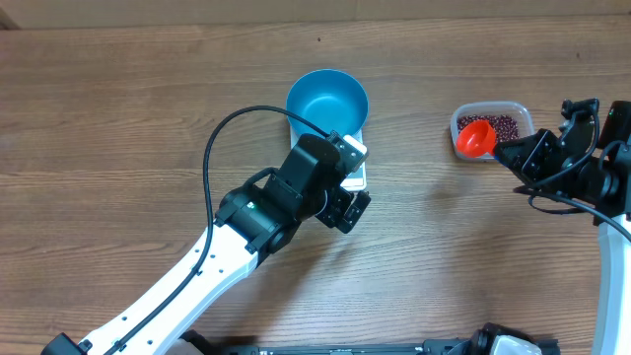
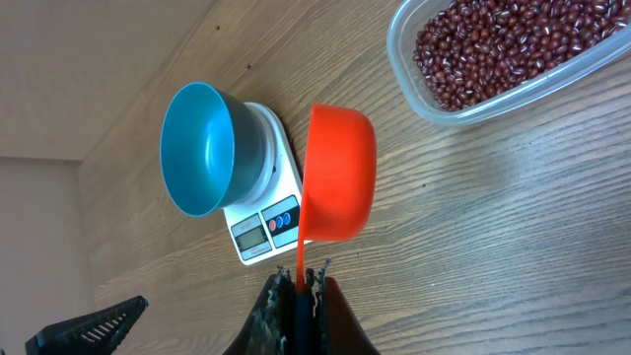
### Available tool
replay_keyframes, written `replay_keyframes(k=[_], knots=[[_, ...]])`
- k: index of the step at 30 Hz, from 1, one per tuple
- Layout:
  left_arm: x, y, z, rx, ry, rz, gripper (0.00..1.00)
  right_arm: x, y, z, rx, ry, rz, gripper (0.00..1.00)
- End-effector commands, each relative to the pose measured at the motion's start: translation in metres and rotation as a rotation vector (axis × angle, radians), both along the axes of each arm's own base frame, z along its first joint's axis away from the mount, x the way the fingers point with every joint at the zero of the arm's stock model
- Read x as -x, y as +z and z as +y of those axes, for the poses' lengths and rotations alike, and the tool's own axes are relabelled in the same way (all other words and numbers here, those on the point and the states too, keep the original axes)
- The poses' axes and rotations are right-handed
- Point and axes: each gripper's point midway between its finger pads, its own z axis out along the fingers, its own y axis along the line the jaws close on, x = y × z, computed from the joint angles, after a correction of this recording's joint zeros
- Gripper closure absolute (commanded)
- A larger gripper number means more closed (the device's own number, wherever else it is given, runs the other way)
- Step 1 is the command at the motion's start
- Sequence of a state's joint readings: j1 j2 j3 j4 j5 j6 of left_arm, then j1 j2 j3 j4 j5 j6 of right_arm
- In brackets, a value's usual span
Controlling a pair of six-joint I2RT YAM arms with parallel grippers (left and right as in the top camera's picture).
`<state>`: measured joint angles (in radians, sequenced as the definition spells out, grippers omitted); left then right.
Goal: Scoop item into bowl and weigh 150g on scale
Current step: 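Withdraw the left gripper back from the scale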
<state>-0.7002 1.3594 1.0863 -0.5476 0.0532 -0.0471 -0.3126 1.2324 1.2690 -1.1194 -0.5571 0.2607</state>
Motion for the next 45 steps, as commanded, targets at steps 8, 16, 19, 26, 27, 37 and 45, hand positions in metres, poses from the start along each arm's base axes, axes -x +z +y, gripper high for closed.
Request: replay_keyframes(k=[8,16,19,26,27,37,45], knots=[[0.000,0.006,-0.004,0.006,-0.040,-0.028,0.00,-0.002,0.012,-0.003,0.023,-0.001,-0.042,0.96],[-0.010,0.012,0.009,-0.079,-0.032,-0.108,0.00,-0.001,0.012,-0.003,0.023,-0.001,-0.041,0.96],[-0.013,0.022,0.015,-0.087,-0.031,-0.133,0.00,-0.001,0.012,-0.003,0.023,-0.001,-0.041,0.96],[-0.022,0.026,0.051,-0.131,0.028,-0.133,0.00,-0.001,0.012,-0.003,0.023,-0.001,-0.041,0.96],[-0.026,0.030,0.059,-0.129,0.043,-0.142,0.00,-0.001,0.012,-0.003,0.023,-0.001,-0.041,0.96],[-0.039,0.035,0.109,-0.156,-0.023,-0.167,0.00,-0.001,0.012,-0.003,0.023,-0.001,-0.041,0.96],[-0.042,0.026,0.138,-0.197,-0.015,-0.137,0.00,0.001,0.010,-0.002,0.031,0.012,-0.037,0.96]])
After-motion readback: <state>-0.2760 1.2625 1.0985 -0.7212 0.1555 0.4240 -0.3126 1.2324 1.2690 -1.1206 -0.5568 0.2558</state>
